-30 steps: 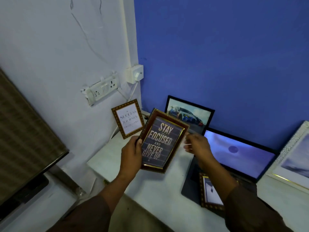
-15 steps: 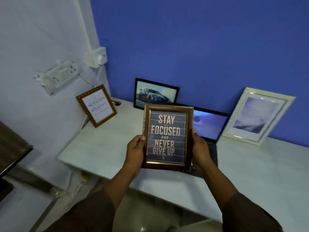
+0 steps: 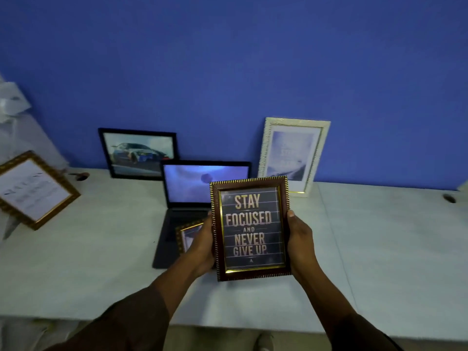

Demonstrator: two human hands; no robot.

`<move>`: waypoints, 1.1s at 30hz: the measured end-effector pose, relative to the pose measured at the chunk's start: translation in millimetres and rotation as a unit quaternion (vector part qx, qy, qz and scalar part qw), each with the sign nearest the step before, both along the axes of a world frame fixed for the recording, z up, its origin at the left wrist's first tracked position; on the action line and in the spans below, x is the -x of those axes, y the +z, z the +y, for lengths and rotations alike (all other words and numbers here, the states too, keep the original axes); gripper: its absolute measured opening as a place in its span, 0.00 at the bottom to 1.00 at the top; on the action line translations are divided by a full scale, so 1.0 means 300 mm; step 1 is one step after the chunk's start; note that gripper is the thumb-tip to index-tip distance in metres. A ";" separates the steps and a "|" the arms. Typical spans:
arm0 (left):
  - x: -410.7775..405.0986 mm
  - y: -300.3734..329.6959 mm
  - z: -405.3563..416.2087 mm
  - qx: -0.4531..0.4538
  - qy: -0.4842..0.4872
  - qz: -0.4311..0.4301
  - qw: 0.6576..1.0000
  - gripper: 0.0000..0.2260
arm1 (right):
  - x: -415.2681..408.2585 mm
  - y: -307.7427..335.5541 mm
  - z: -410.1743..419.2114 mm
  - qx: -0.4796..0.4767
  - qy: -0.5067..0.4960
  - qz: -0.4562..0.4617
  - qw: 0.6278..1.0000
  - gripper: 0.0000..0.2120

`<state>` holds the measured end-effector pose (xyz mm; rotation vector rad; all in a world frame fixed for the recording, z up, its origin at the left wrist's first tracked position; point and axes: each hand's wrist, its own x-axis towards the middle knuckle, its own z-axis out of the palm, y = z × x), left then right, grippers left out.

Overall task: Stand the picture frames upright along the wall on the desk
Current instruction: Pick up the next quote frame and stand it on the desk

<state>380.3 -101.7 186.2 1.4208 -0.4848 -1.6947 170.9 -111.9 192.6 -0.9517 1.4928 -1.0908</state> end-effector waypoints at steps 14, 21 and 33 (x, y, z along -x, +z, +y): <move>0.582 -0.148 -0.394 -0.108 0.004 -0.055 0.993 0.24 | 0.631 -0.156 -0.326 -0.070 0.083 0.057 0.992 0.21; 0.667 -0.256 -0.512 -0.141 -0.016 -0.070 0.987 0.21 | 0.752 -0.262 -0.406 -0.096 0.119 0.203 0.967 0.27; 0.707 -0.346 -0.688 -0.150 -0.026 -0.054 0.987 0.23 | 0.832 -0.424 -0.576 -0.115 0.116 0.150 0.975 0.22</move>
